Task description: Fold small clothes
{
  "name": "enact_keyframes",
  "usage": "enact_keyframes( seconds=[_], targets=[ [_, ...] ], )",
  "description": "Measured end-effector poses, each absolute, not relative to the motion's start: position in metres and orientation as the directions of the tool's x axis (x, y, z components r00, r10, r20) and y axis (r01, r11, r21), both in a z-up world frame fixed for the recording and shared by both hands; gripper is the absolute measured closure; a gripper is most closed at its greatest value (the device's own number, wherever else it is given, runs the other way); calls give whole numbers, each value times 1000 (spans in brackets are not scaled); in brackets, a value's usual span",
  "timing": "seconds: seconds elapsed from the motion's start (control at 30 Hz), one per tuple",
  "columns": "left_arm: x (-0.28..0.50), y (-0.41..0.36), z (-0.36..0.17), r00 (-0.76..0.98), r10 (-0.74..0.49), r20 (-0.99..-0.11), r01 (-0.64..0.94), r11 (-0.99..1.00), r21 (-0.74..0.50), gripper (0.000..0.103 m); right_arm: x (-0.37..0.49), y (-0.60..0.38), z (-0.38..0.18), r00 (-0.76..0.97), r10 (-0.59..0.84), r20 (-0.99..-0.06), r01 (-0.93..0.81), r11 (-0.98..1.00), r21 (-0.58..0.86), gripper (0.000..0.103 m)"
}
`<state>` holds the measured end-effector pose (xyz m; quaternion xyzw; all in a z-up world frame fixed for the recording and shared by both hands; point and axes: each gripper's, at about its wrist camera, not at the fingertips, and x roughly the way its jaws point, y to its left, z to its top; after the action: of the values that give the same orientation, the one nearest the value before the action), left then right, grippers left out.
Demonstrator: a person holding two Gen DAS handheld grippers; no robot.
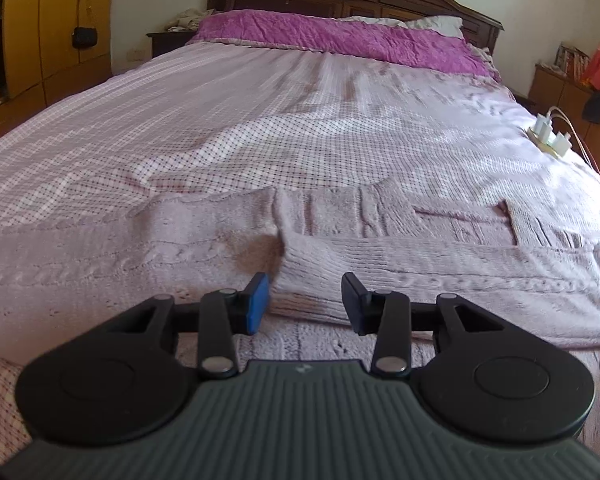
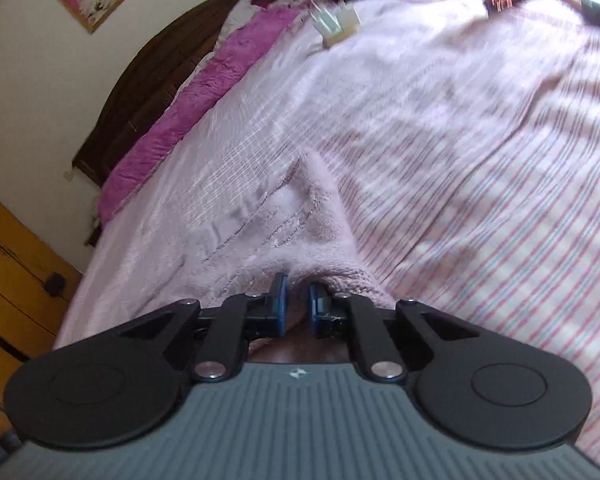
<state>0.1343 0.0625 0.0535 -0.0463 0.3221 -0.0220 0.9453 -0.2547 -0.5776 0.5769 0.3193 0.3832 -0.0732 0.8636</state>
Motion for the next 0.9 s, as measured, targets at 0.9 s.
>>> enact_keyframes(
  seconds=[0.9],
  targets=[
    [133, 36, 40, 756, -42, -653, 40, 999, -17, 60, -211, -559, 566, 683, 46, -729, 197, 949, 245, 78]
  ],
)
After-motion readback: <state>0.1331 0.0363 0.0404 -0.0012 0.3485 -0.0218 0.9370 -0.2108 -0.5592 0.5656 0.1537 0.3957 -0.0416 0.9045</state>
